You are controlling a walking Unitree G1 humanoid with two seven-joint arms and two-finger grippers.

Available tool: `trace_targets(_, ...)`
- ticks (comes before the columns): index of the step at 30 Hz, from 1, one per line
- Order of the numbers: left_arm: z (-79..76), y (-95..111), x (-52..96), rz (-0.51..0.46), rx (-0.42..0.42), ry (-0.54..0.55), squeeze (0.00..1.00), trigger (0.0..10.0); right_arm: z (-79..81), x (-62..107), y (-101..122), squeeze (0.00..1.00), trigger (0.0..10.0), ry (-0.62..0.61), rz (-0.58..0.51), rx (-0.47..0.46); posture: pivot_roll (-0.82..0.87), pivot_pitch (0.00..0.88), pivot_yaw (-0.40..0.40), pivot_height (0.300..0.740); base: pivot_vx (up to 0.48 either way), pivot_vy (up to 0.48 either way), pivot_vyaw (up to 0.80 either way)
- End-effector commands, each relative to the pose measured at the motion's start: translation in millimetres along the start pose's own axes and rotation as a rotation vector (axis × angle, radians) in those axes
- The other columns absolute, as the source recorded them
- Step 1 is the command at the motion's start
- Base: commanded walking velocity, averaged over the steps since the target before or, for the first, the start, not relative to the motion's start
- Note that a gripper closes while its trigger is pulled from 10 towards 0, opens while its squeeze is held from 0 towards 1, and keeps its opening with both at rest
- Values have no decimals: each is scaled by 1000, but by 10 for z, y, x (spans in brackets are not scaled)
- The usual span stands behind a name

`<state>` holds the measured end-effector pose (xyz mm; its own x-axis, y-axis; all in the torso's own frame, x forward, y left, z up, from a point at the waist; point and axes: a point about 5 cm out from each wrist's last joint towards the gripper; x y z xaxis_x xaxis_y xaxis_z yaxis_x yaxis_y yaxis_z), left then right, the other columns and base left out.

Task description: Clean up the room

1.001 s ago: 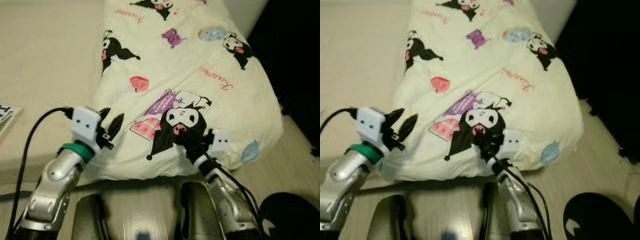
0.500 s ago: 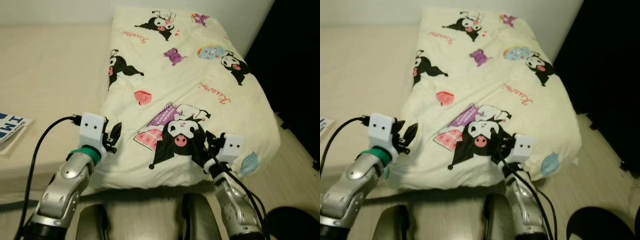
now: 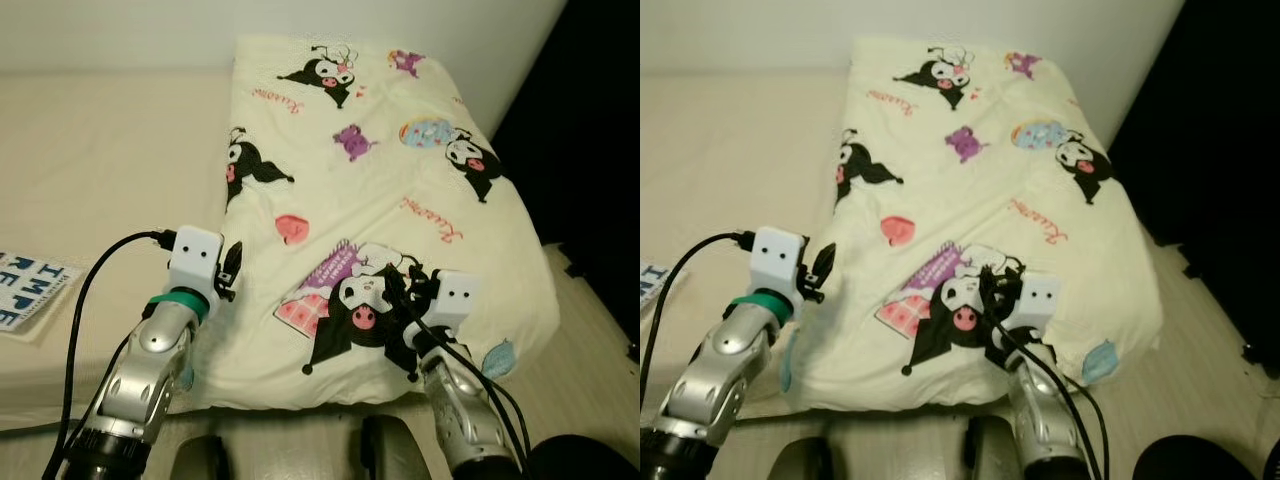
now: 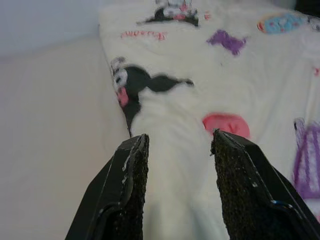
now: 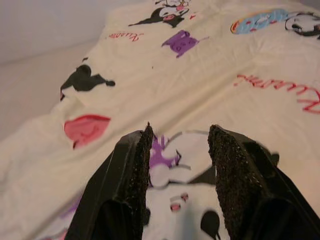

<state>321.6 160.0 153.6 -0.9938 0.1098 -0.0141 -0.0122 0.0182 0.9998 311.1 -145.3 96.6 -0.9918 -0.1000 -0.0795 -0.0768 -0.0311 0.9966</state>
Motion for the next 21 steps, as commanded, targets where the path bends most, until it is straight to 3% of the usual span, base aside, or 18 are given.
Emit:
trace_targets(1,33,-36,1,6,-4,6,0,10000,-29,22,-49,0,10000,-21,13,-3,-20,0,42,639,0,0,0)
trace_targets(21,-7,-69,-90,-25,-13,4,0,10000,-115,43,-135,0,10000,-79,20,20,-35,0,52,724,0,0,0)
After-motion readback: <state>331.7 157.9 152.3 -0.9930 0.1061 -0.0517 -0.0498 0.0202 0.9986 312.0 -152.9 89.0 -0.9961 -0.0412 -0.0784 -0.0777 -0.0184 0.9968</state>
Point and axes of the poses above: a point about 5 cm out from each wrist's last joint towards the gripper, its own x axis pointing back from the gripper into the wrist, its own y axis along the axis of the wrist's last joint, z = x × y, and after that the axes turned 11 degrees about x, right-handed
